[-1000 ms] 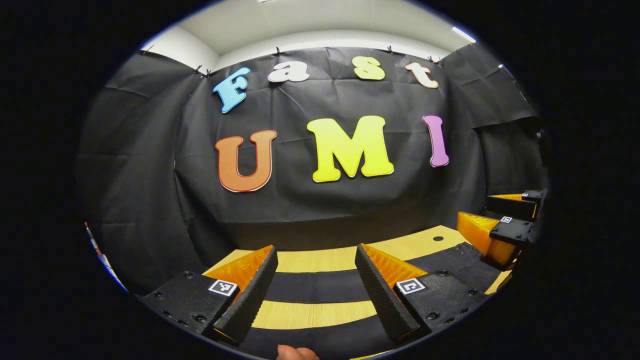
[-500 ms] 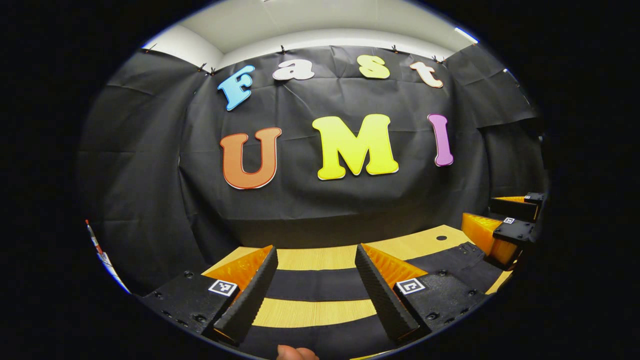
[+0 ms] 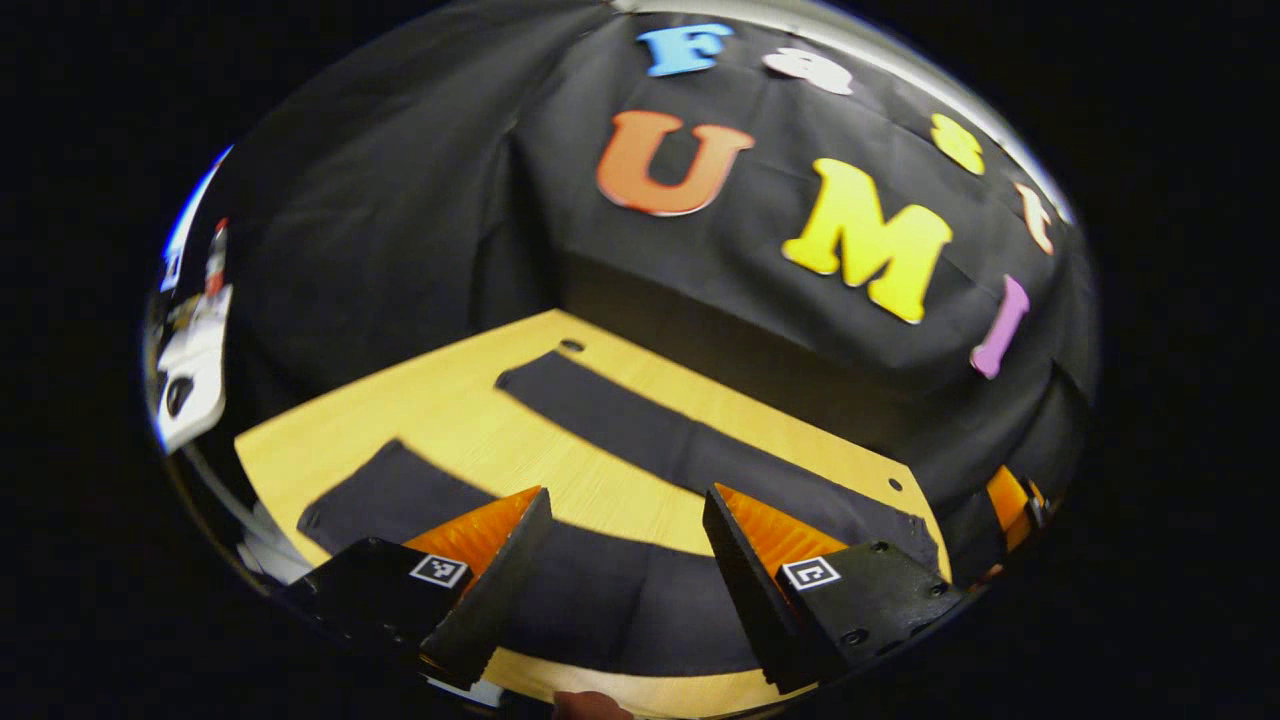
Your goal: Grasp the waist and the cuffs of the jeans and fold them to make the two legs overlap; first hold the waist and fold one-third of the jeans toward the cuffs, then hold the cuffs and fold the remaining one-third in the same direction to finish folding.
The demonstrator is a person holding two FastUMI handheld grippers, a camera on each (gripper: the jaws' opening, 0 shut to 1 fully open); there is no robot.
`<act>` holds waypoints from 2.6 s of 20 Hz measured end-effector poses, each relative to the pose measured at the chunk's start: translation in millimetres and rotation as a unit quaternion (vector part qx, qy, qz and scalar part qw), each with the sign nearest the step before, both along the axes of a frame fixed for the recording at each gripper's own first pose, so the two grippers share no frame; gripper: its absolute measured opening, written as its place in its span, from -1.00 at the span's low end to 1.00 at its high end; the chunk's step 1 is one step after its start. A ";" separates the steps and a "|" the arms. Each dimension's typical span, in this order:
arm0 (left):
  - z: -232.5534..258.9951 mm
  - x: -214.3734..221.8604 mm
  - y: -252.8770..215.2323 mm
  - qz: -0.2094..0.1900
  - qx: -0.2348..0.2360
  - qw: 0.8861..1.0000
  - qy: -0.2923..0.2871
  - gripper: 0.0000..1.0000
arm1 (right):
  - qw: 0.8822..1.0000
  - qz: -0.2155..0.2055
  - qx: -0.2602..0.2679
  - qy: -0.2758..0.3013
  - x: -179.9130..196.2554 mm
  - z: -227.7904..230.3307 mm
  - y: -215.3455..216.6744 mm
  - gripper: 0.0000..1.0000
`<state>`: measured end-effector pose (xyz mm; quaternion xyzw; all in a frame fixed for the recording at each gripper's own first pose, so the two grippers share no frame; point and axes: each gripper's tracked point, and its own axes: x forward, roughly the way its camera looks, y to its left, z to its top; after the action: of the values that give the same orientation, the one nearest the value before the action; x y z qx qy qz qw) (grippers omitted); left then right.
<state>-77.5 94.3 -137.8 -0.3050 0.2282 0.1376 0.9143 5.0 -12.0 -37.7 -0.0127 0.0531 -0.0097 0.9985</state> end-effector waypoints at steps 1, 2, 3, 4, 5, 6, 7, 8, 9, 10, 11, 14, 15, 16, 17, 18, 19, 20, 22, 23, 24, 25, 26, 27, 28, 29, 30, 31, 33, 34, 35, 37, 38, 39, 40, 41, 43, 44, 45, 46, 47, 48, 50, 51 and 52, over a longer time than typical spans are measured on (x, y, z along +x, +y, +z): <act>-15.1 -10.5 10.6 0.022 -0.032 0.999 0.022 0.96 | 1.000 -0.003 -0.002 0.004 0.9 -2.2 -4.7 0.95; -27.7 -20.3 11.4 0.037 -0.062 0.997 0.039 0.96 | 1.000 -0.005 -0.003 0.008 1.4 -5.2 -8.3 0.87; -36.3 -29.6 11.5 0.051 -0.093 0.993 0.057 0.96 | 1.000 -0.006 -0.004 0.011 2.1 -6.6 -11.4 0.95; -45.5 -36.6 8.1 0.059 -0.123 0.988 0.073 0.96 | 1.000 -0.007 -0.005 0.013 2.4 -9.1 -13.7 0.95; -52.9 -44.6 1.9 0.065 -0.149 0.983 0.085 0.96 | 1.000 -0.007 -0.008 0.016 4.0 -11.4 -15.9 0.87; -56.1 -48.7 -3.5 0.068 -0.178 0.977 0.098 0.96 | 1.000 -0.007 -0.010 0.019 3.8 -13.4 -17.7 0.95; -57.4 -49.8 -8.9 0.074 -0.204 0.970 0.105 0.96 | 1.000 -0.007 -0.012 0.022 4.4 -14.8 -19.2 0.95; -60.5 -52.6 -16.0 0.077 -0.232 0.962 0.118 0.96 | 1.000 -0.008 -0.013 0.024 5.5 -16.8 -20.1 0.87; -65.0 -56.6 -21.6 0.084 -0.262 0.952 0.131 0.96 | 1.000 -0.009 -0.013 0.025 6.6 -17.6 -21.5 0.87; -68.1 -59.6 -26.2 0.096 -0.292 0.941 0.139 0.96 | 0.999 -0.011 -0.012 0.028 6.2 -18.7 -24.7 0.87; -70.0 -60.6 -28.0 0.108 -0.317 0.930 0.149 0.96 | 0.999 -0.013 -0.012 0.029 5.2 -18.5 -27.3 0.95; -83.5 -61.8 -27.0 0.139 -0.359 0.908 0.166 0.96 | 0.999 -0.023 -0.015 0.028 2.6 -17.9 -36.6 0.87; -86.3 -61.2 -24.9 0.145 -0.366 0.904 0.168 1.00 | 0.999 -0.026 -0.015 0.029 2.1 -17.8 -39.2 0.87; -89.6 -59.7 -22.9 0.150 -0.372 0.900 0.170 0.96 | 0.999 -0.030 -0.015 0.030 1.1 -18.9 -42.8 0.87; -92.7 -56.8 -21.1 0.153 -0.377 0.897 0.171 0.96 | 0.999 -0.035 -0.014 0.032 1.1 -19.6 -46.0 0.87; -95.4 -54.5 -19.8 0.158 -0.380 0.895 0.173 1.00 | 0.999 -0.039 -0.013 0.034 0.4 -20.5 -49.6 0.95; -97.9 -52.8 -19.7 0.162 -0.386 0.891 0.176 0.96 | 0.998 -0.043 -0.013 0.036 0.1 -20.7 -52.7 0.95; -101.9 -51.7 -20.2 0.164 -0.392 0.887 0.180 0.96 | 0.998 -0.047 -0.013 0.036 -0.7 -20.7 -56.0 0.95; -107.9 -51.3 -20.4 0.173 -0.401 0.880 0.188 0.96 | 0.998 -0.056 -0.017 0.034 -1.4 -18.6 -63.3 0.87; -107.3 -46.8 -17.1 0.178 -0.402 0.879 0.181 0.96 | 0.997 -0.060 -0.018 0.035 -1.7 -17.8 -66.2 0.87; -107.8 -43.1 -16.2 0.177 -0.403 0.881 0.176 1.00 | 0.997 -0.064 -0.020 0.036 -2.7 -18.5 -69.6 0.87; -108.2 -37.1 -14.0 0.179 -0.404 0.881 0.168 0.92 | 0.997 -0.068 -0.020 0.037 -3.5 -18.1 -72.9 0.87; -107.8 -30.9 -10.5 0.185 -0.406 0.881 0.157 0.92 | 0.996 -0.071 -0.020 0.040 -3.6 -20.1 -75.6 0.87; -112.0 -27.2 -8.4 0.188 -0.410 0.880 0.150 0.92 | 0.996 -0.074 -0.021 0.043 -3.7 -22.0 -77.6 0.95; -110.2 -17.3 -6.5 0.189 -0.420 0.878 0.131 0.91 | 0.996 -0.077 -0.021 0.046 -5.0 -23.8 -80.4 0.95; -107.7 -10.4 -5.8 0.189 -0.426 0.877 0.120 0.87 | 0.995 -0.079 -0.022 0.049 -5.8 -25.5 -82.6 0.95; -106.6 -5.9 -5.7 0.188 -0.428 0.877 0.110 0.87 | 0.995 -0.083 -0.021 0.053 -6.9 -28.0 -85.6 0.87; -105.6 -3.1 -3.5 0.181 -0.430 0.879 0.100 0.85 | 0.994 -0.088 -0.015 0.059 -7.2 -32.5 -89.7 0.87; -118.3 -6.5 -3.8 0.175 -0.435 0.877 0.105 0.74 | 0.991 -0.101 0.010 0.085 -9.7 -48.0 -99.4 0.93; -125.4 -7.9 -1.5 0.185 -0.443 0.871 0.103 0.35 | 0.988 -0.113 0.028 0.102 -11.7 -58.5 -107.7 0.93; -126.7 -7.5 -1.2 0.188 -0.453 0.866 0.102 -0.05 | 0.984 -0.124 0.046 0.117 -12.9 -67.5 -116.7 0.87; -128.0 -6.9 0.1 0.180 -0.452 0.868 0.098 -0.48 | 0.975 -0.146 0.085 0.146 -12.2 -85.2 -137.1 0.89; -128.6 -9.1 0.4 0.171 -0.445 0.873 0.101 -0.75 | 0.968 -0.154 0.111 0.163 -12.2 -94.9 -146.4 0.89; -127.9 -8.4 -0.5 0.160 -0.439 0.878 0.099 -0.84 | 0.959 -0.163 0.142 0.183 -12.2 -106.0 -155.2 0.89; -129.2 -8.2 -0.3 0.156 -0.437 0.880 0.104 -0.87 | 0.946 -0.175 0.179 0.206 -13.2 -119.4 -163.2 0.91; -129.7 -7.2 0.5 0.157 -0.439 0.879 0.104 -0.92 | 0.928 -0.194 0.217 0.232 -16.0 -133.9 -174.4 0.94; -129.2 -6.8 1.3 0.159 -0.447 0.875 0.096 -0.93 | 0.883 -0.236 0.291 0.282 -28.6 -164.6 -196.5 0.96; -129.2 -7.7 0.3 0.159 -0.451 0.874 0.092 -0.93 | 0.861 -0.261 0.318 0.298 -35.8 -177.5 -209.7 0.97; -128.5 -7.9 0.7 0.159 -0.456 0.871 0.089 -0.93 | 0.843 -0.280 0.342 0.307 -41.6 -188.7 -219.6 0.95; -129.3 -7.0 0.9 0.162 -0.461 0.868 0.087 -0.94 | 0.827 -0.291 0.362 0.316 -46.1 -196.1 -222.0 0.94; -128.9 -6.8 1.2 0.165 -0.465 0.866 0.086 -0.94 | 0.815 -0.292 0.380 0.325 -45.8 -205.1 -220.7 0.94; -130.0 -7.1 1.3 0.166 -0.466 0.865 0.087 -0.94 | 0.804 -0.290 0.398 0.334 -42.9 -213.2 -215.4 0.94; -129.9 -7.5 0.5 0.164 -0.466 0.865 0.092 -0.94 | 0.790 -0.285 0.416 0.350 -35.6 -228.8 -207.6 0.94; -129.9 -7.4 0.9 0.165 -0.469 0.863 0.093 -0.94 | 0.788 -0.281 0.417 0.354 -33.5 -229.1 -204.4 0.80; -129.7 -7.3 1.3 0.168 -0.473 0.860 0.093 -0.94 | 0.798 -0.279 0.408 0.344 -23.5 -232.0 -206.2 0.80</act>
<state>-84.7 95.7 -267.5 -0.7200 0.2955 0.1928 0.5976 -18.5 -218.3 -269.7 0.4087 0.3933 -0.2600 0.7815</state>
